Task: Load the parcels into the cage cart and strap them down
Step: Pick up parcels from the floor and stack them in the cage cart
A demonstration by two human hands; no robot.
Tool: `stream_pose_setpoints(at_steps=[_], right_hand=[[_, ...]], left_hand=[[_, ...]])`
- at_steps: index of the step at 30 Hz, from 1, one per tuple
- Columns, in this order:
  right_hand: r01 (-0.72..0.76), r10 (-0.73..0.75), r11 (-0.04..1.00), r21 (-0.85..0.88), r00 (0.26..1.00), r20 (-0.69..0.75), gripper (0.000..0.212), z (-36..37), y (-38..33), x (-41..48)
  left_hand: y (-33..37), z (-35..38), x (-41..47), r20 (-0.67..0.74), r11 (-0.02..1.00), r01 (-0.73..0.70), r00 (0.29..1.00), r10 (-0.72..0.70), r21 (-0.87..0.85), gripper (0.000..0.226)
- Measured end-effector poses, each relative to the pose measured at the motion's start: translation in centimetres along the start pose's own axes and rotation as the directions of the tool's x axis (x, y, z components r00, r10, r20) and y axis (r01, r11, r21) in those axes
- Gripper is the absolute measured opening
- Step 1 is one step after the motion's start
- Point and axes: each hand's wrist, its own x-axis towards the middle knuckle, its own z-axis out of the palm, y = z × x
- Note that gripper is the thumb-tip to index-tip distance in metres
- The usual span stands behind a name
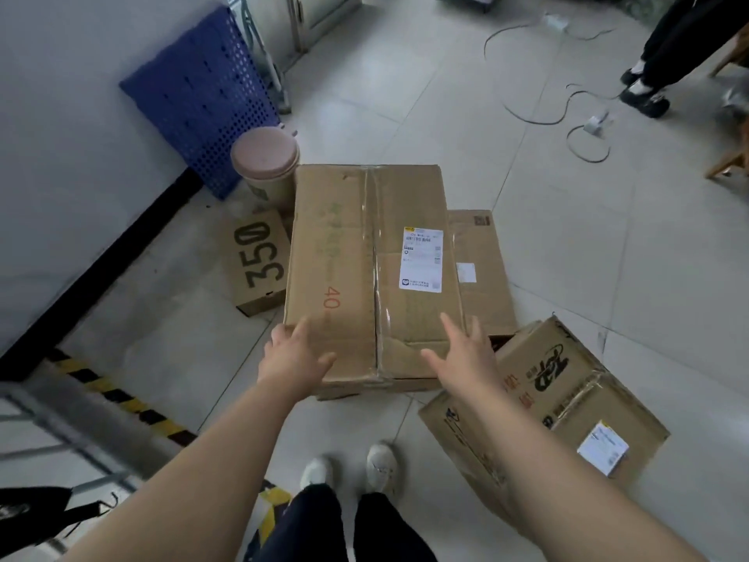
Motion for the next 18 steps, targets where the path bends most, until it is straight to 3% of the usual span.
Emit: stream_pose_setpoints(at_steps=[3,9,18], right_hand=[[-0.022,0.019,0.998,0.059,0.999,0.047,0.080,0.8,0.5,2.3],[-0.063,0.048,0.937,0.343,0.997,0.052,0.091,1.8,1.0,4.5],[-0.033,0.053,0.978,0.204,0.995,-0.090,0.084,-0.6,-3.1,3.3]], left_hand=[[-0.4,1.0,2.0,-0.006,0.993,0.049,0.999,-0.050,-0.106,0.093],[-0.8,2.2,4.3,0.058,0.954,0.149,0.989,-0.138,-0.260,0.126],[-1.0,-0.6,3.8,-0.067,0.938,0.192,0.973,-0.219,-0.288,0.128]])
